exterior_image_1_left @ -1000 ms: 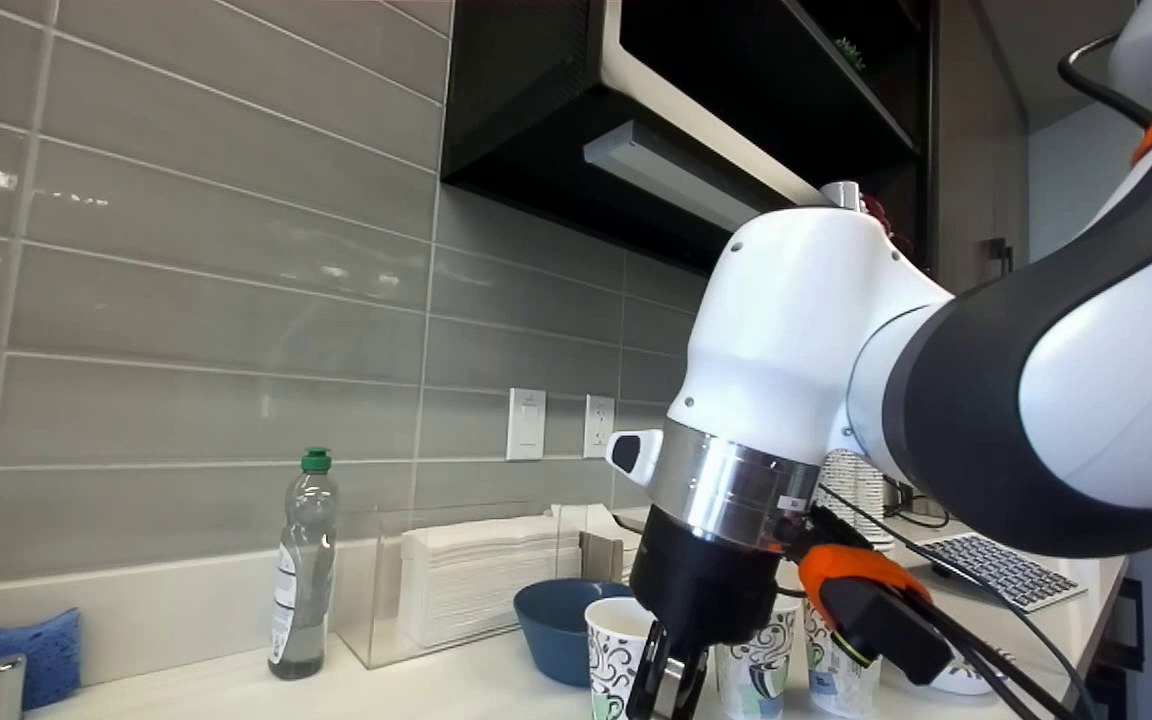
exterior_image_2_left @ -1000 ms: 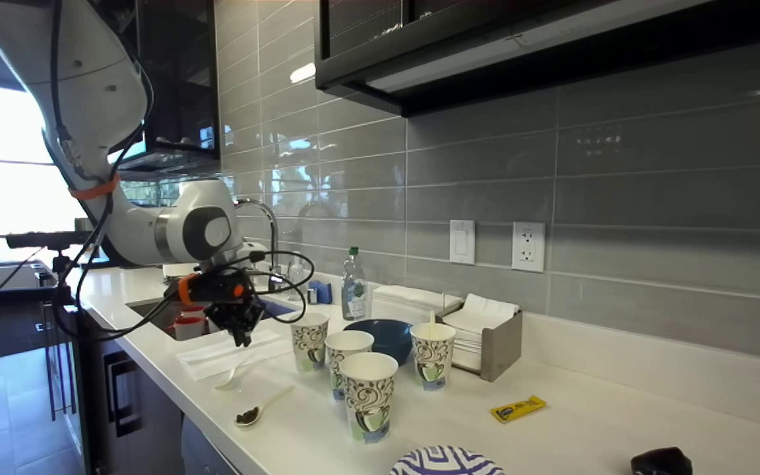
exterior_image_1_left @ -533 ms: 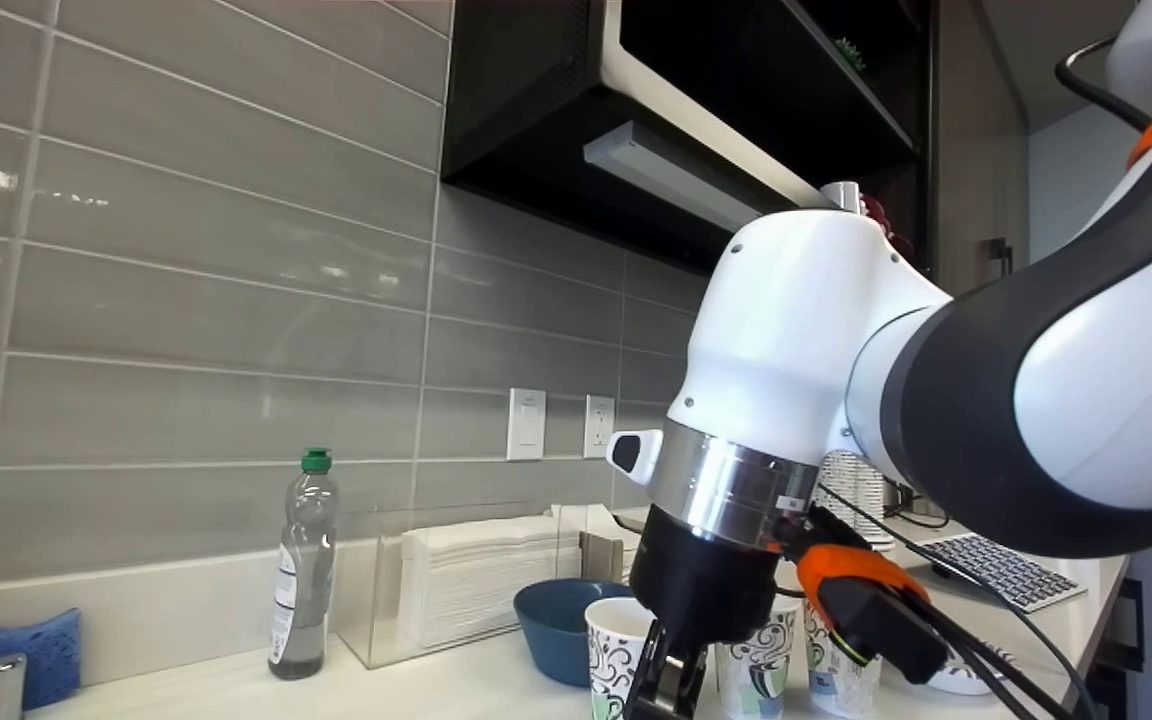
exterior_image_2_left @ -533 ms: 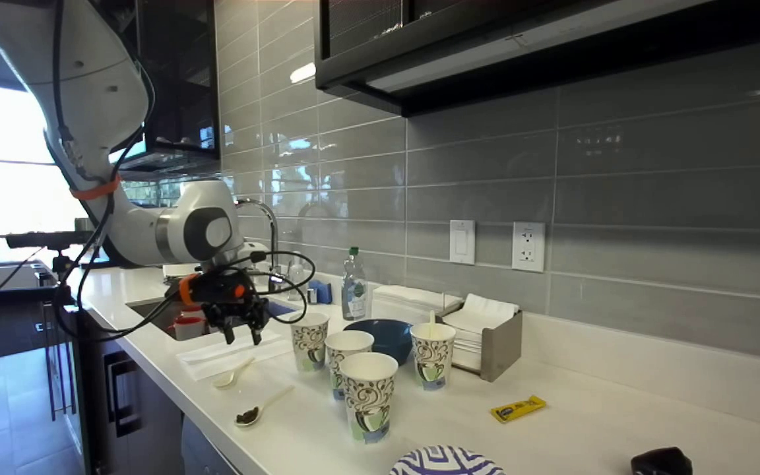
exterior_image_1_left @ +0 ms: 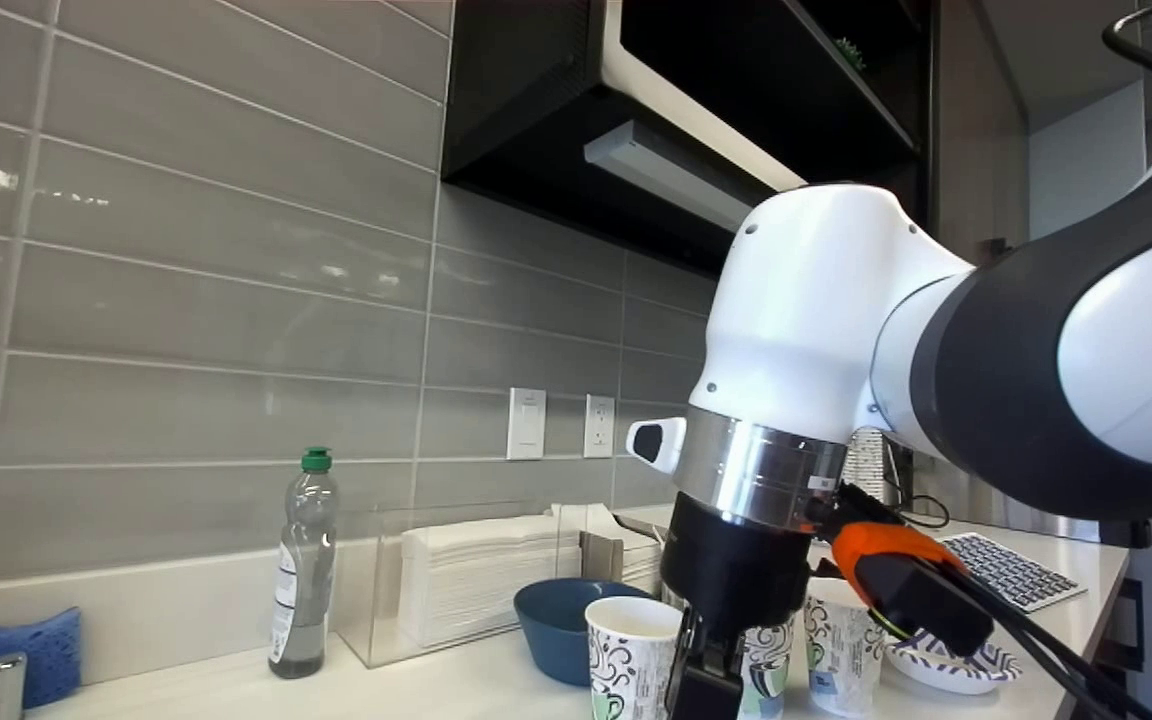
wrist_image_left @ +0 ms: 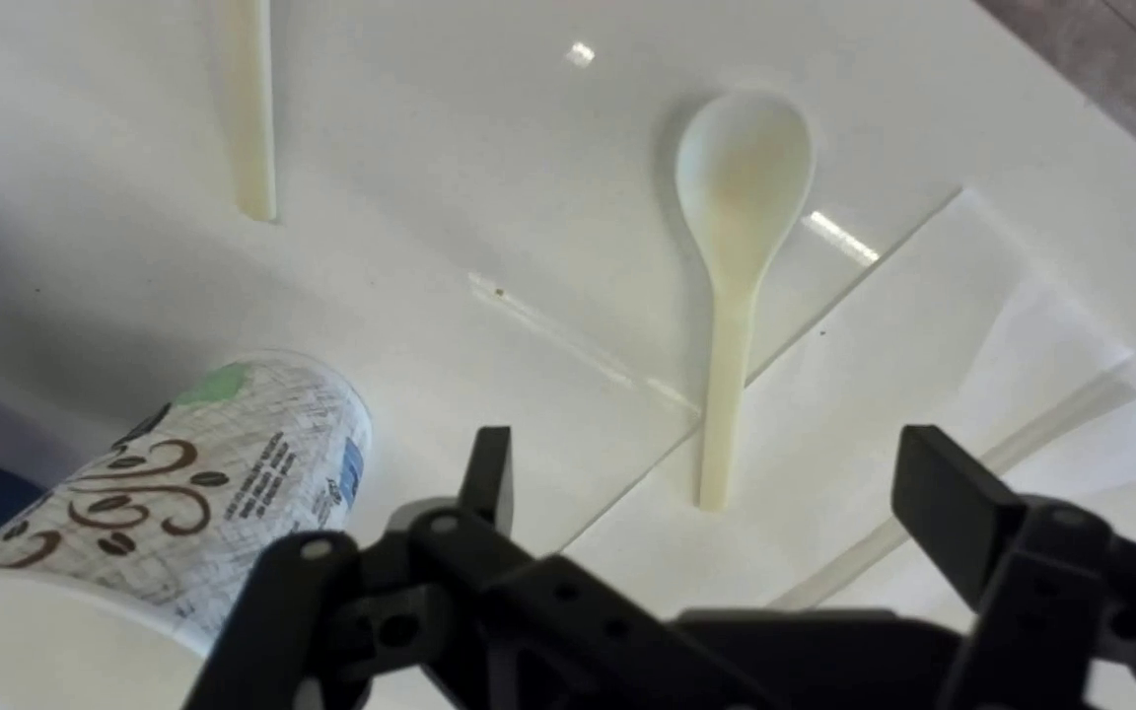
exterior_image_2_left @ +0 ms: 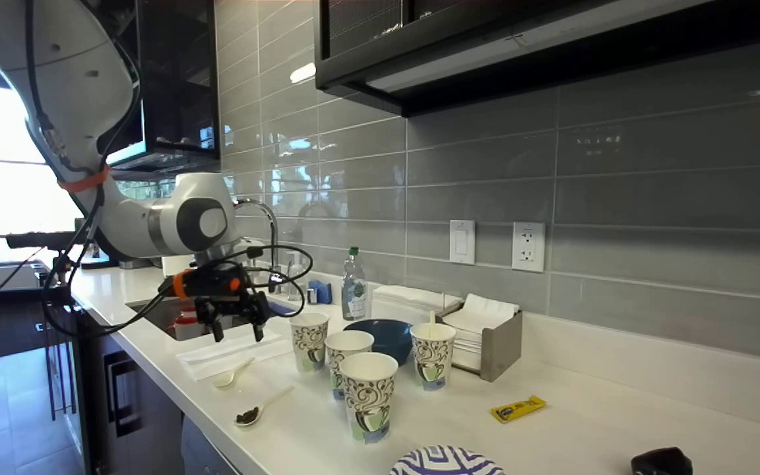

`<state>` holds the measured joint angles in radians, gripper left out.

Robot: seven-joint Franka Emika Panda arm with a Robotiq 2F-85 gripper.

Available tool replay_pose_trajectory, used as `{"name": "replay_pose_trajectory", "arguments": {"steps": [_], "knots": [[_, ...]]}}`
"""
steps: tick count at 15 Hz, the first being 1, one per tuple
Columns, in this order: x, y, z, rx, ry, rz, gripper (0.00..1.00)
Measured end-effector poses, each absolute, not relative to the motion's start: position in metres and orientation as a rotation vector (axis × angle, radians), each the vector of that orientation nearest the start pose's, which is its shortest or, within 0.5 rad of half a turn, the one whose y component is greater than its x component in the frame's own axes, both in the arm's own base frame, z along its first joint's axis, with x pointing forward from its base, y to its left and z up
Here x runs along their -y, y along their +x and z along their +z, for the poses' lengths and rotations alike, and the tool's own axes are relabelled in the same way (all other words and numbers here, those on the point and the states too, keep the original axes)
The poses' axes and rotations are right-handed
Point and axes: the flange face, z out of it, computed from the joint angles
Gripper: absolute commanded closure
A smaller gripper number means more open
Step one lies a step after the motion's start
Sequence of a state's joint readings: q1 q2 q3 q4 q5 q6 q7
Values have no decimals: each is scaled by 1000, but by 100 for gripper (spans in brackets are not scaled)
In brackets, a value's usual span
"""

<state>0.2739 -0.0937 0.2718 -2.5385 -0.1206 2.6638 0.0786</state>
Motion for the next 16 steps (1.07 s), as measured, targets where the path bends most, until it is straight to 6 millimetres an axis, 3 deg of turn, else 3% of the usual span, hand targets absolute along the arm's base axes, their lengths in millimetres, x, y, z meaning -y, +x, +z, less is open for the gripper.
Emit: {"name": "replay_pose_trajectory", "arguments": {"steps": [6,16], "knots": [[-217,394,303,827,-3065,-263,0],[-167,398,294,717,-3114,-211,0]]}}
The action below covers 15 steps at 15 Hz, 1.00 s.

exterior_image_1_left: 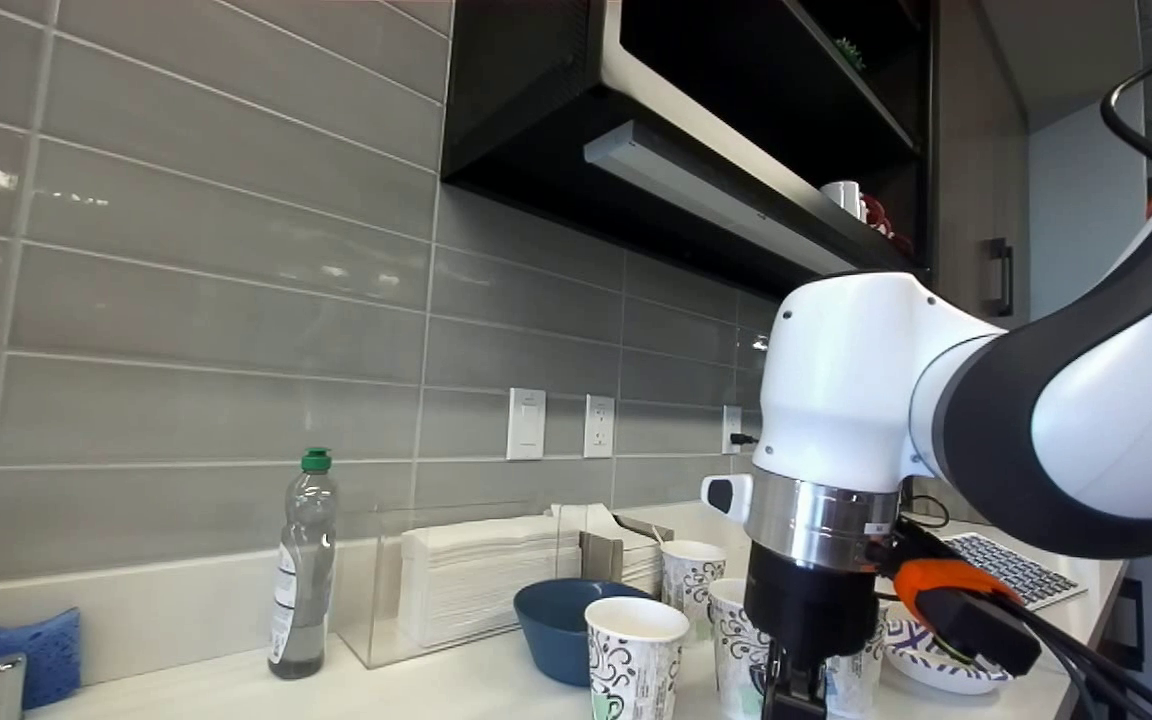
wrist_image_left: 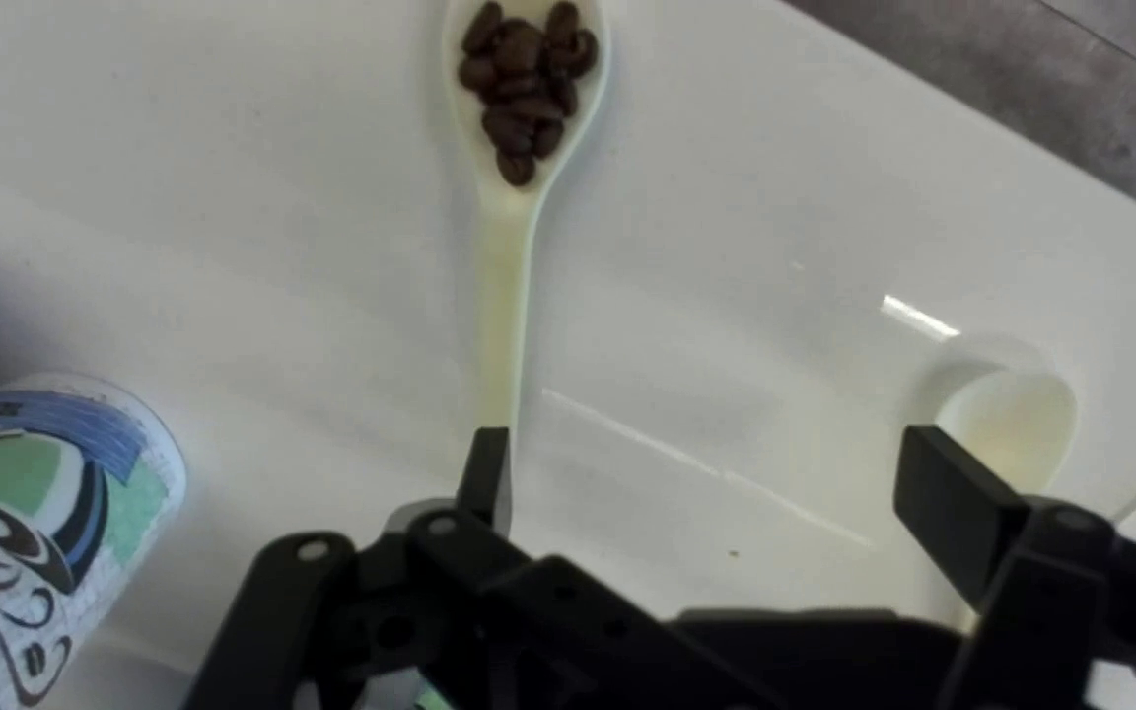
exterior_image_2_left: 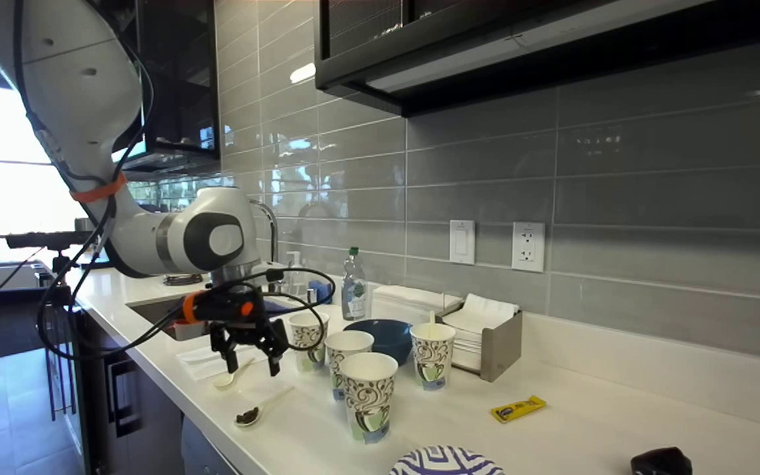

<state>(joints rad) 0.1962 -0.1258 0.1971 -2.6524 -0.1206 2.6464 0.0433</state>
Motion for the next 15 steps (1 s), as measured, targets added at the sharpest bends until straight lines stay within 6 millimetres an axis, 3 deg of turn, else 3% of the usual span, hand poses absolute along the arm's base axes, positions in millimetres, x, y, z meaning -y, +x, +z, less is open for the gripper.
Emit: {"name": "replay_pose_trajectory", "arguments": {"steps": [6,8,10,15], "knots": [[-142,401,288,690,-3126,-184,2],[-138,402,288,695,-3125,-182,18],[-136,403,288,703,-3123,-183,28],[-132,403,286,721,-3118,-184,12]]}}
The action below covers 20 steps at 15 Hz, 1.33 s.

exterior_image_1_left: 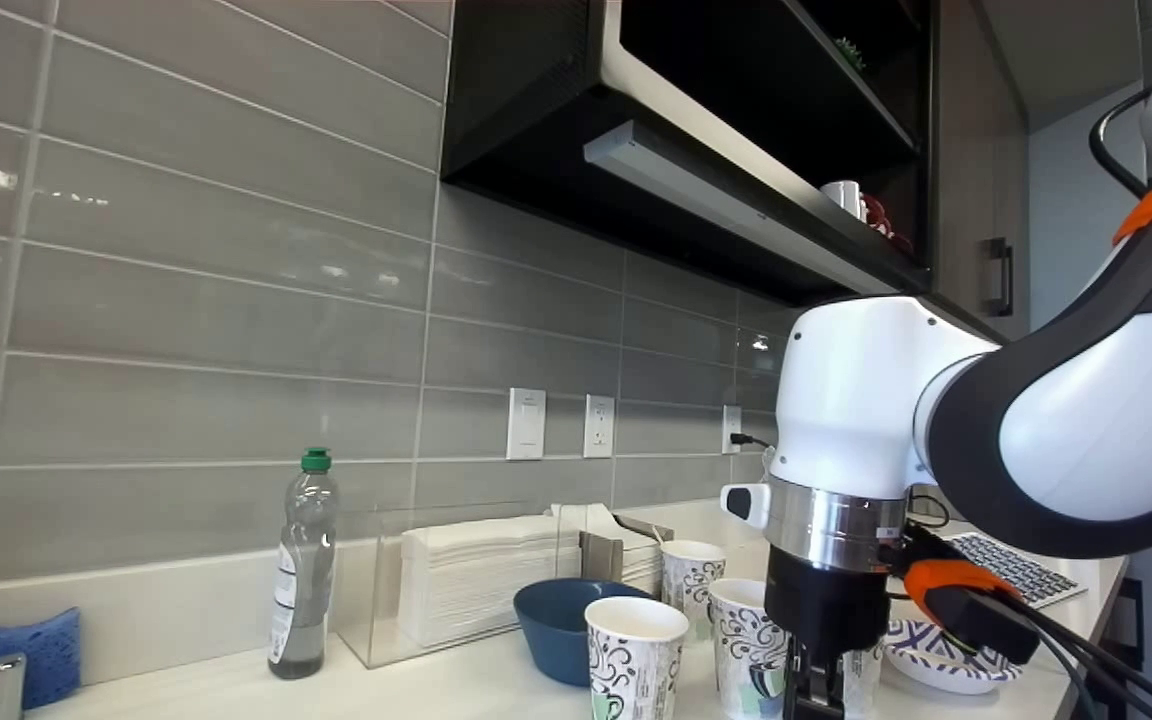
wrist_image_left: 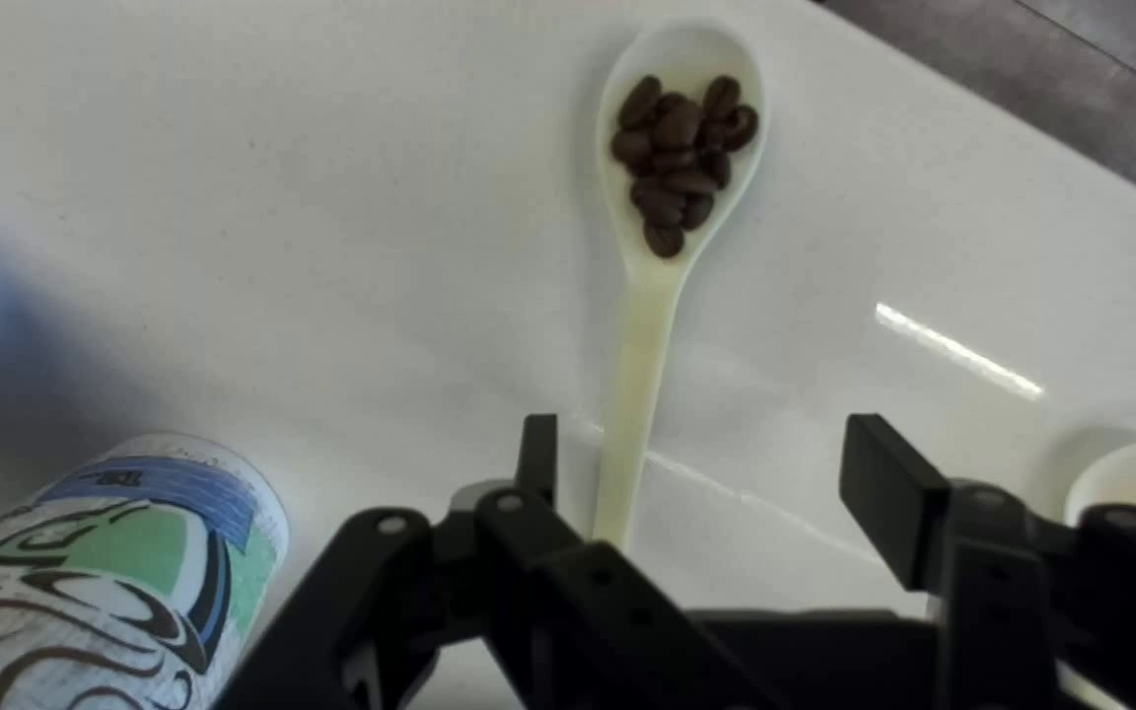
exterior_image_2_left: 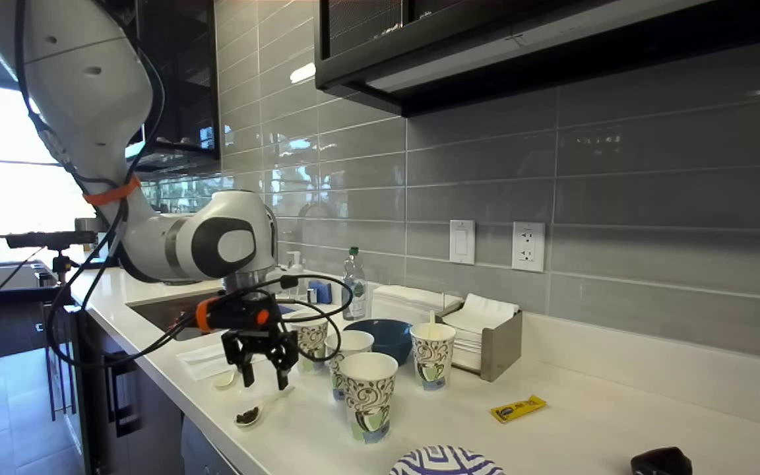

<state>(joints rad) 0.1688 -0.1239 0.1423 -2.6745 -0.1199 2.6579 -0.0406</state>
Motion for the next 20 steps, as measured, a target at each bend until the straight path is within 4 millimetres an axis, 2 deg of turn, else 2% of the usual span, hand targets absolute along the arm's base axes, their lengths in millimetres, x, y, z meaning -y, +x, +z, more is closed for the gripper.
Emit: {"name": "replay_pose_trajectory", "arguments": {"steps": [2,4,8,10,12,13,14,18,20], "knots": [[-130,404,285,725,-3114,-192,19],[-128,406,284,725,-3112,-199,17],[-122,409,280,731,-3106,-213,21],[-120,410,276,733,-3103,-214,29],[-118,411,273,735,-3100,-215,38],[-117,412,272,736,-3099,-218,49],[-116,412,271,737,-3098,-219,51],[-115,413,268,742,-3095,-217,79],[-115,413,268,746,-3094,-217,86]]}}
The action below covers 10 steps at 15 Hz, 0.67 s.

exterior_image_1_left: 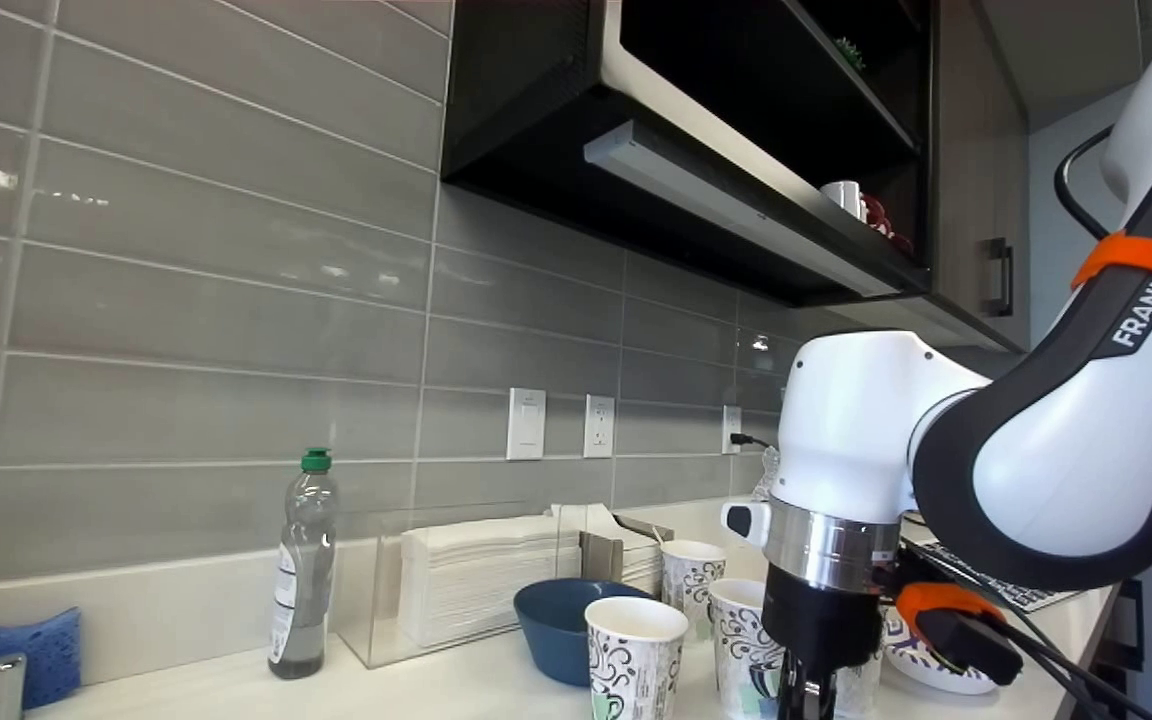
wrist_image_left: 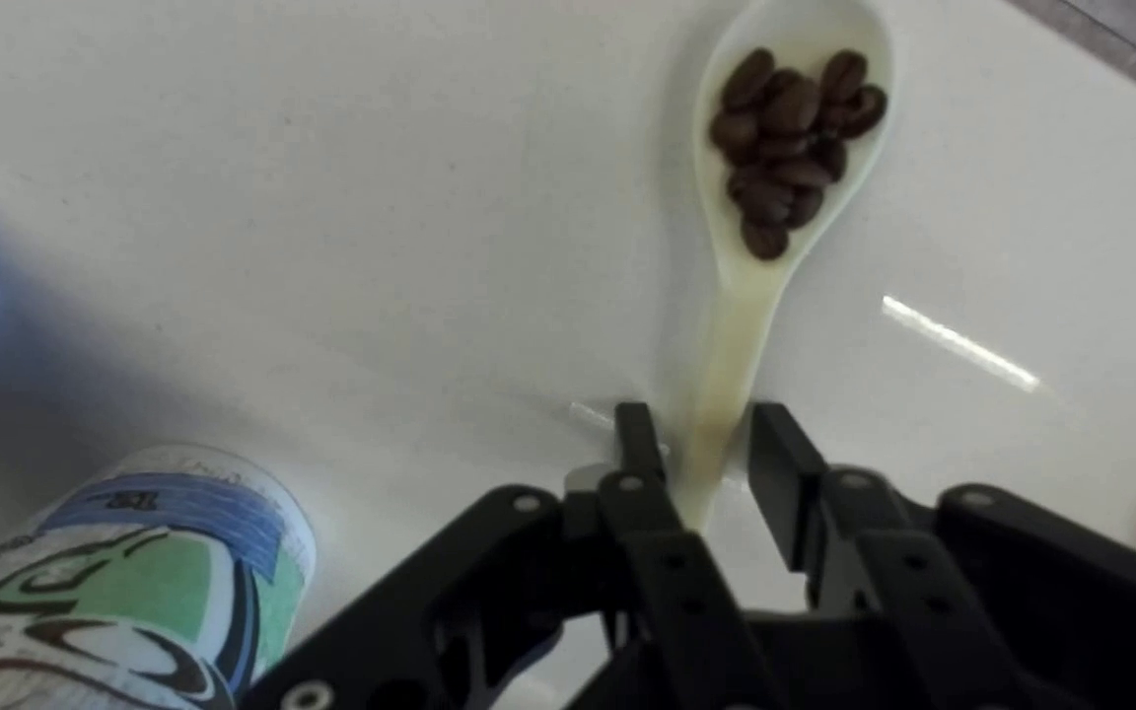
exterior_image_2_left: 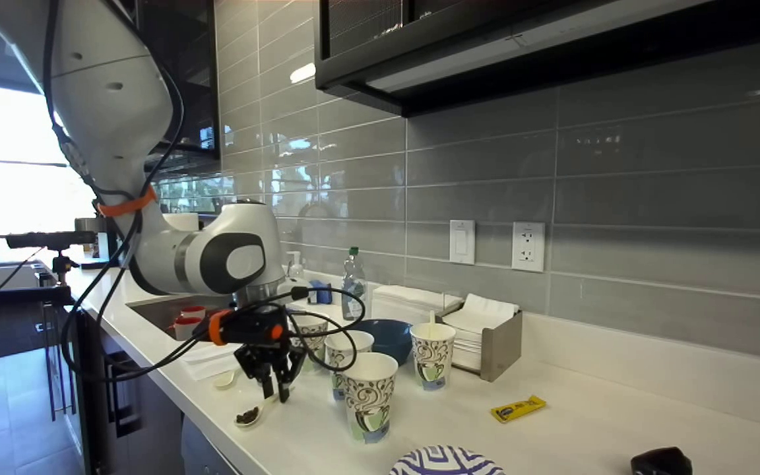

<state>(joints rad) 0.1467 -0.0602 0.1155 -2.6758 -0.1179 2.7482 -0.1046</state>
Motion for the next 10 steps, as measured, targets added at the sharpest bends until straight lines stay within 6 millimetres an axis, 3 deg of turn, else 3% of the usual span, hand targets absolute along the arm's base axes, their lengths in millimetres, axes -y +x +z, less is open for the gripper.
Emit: {"name": "replay_pose_trajectory", "arguments": {"steps": [6,10], "knots": [[-114,413,268,758,-3092,-219,81],[-113,414,268,767,-3090,-219,100]]}}
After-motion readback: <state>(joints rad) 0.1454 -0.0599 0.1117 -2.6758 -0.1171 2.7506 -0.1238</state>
